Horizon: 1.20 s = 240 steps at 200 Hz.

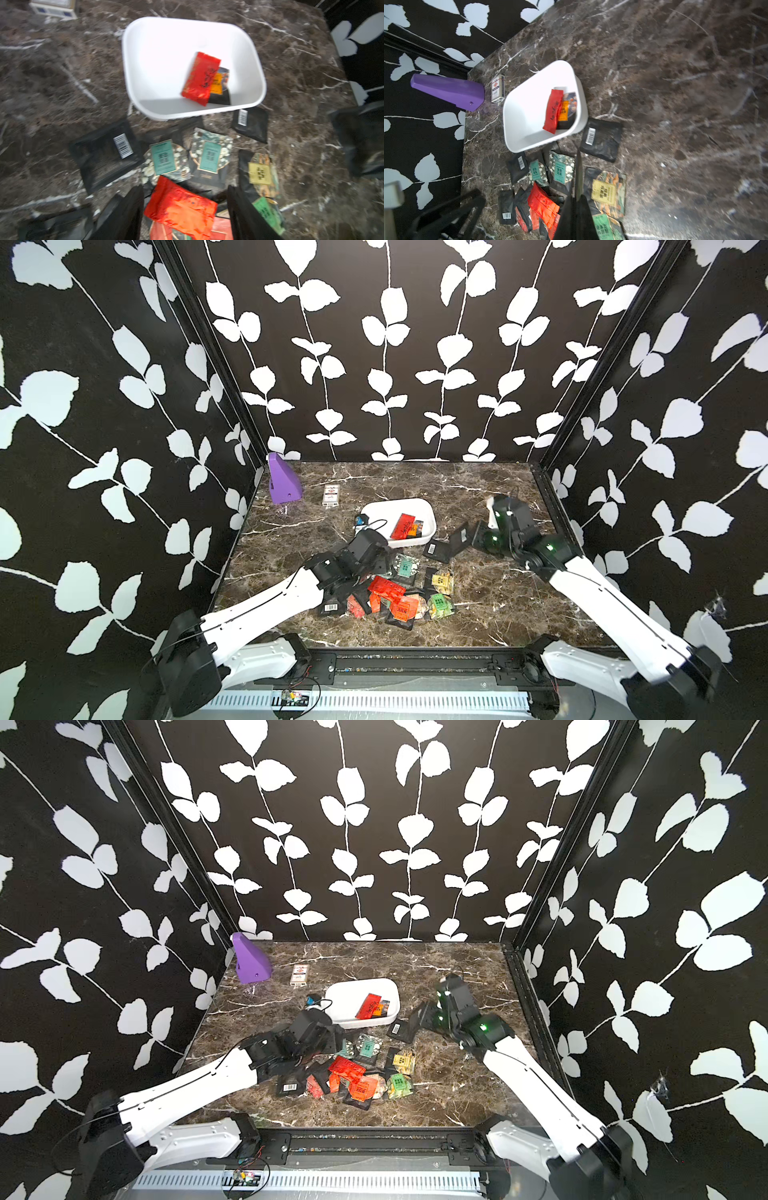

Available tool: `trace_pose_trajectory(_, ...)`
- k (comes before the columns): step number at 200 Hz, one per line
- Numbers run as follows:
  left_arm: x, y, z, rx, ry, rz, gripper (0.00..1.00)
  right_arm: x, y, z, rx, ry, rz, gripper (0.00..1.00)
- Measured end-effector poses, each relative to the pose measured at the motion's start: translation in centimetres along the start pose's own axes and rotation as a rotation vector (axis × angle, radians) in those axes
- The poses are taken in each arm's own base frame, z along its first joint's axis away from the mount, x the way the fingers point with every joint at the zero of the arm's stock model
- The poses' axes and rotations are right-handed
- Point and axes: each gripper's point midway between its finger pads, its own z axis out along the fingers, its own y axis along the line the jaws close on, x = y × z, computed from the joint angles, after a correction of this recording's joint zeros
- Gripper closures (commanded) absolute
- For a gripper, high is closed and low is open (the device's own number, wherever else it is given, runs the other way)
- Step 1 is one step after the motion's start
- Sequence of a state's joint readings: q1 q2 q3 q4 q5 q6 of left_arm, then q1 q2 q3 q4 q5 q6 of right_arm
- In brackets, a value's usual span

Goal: Put the tea bags into the storage box
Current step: Place the tea bag in the storage box.

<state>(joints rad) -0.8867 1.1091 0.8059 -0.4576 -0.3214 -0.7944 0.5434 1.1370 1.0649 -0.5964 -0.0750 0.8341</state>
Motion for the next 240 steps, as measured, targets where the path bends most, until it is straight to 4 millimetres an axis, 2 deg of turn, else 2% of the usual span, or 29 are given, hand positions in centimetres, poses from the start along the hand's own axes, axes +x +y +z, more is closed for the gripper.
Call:
trace_pose_trajectory(35, 1.2, 2.7, -0.4, -0.021, -0.019, -0.067, 0.31, -1.5, 4.9, 2.5, -0.061, 0.026, -0.063, 1.0)
trace_pose_trajectory(72, 2.2, 4.2, -0.6, -0.008, -0.038, -0.14, 0.3, -2.1, 8.2, 7.8, -0.094, 0.073, -0.079, 1.0)
trace_pose_trajectory(116, 3.8, 4.0, 0.3, 0.027, 0.006, -0.178, 0.3, -1.5, 9.9, 14.9, -0.085, 0.132, -0.083, 1.0)
trace_pose_trajectory(151, 4.6, 3.6, 0.6, 0.059, 0.031, -0.198, 0.3, 0.0, 9.5, 18.7, -0.058, 0.176, -0.081, 1.0)
trace_pose_trajectory(179, 4.9, 3.2, 0.7, 0.082, 0.049, -0.209, 0.31, 0.8, 8.8, 19.8, -0.035, 0.2, -0.08, 0.9)
trace_pose_trajectory(195, 5.0, 3.0, 0.8, 0.093, 0.054, -0.215, 0.32, 0.8, 8.6, 19.8, -0.029, 0.202, -0.087, 0.72)
trace_pose_trajectory(222, 5.0, 2.7, 0.9, 0.105, 0.061, -0.218, 0.38, 0.6, 8.3, 19.3, -0.009, 0.194, -0.113, 0.6)
trace_pose_trajectory(240, 5.2, 2.5, 1.1, 0.11, 0.072, -0.213, 0.44, 0.2, 7.8, 17.9, 0.03, 0.188, -0.151, 0.51)
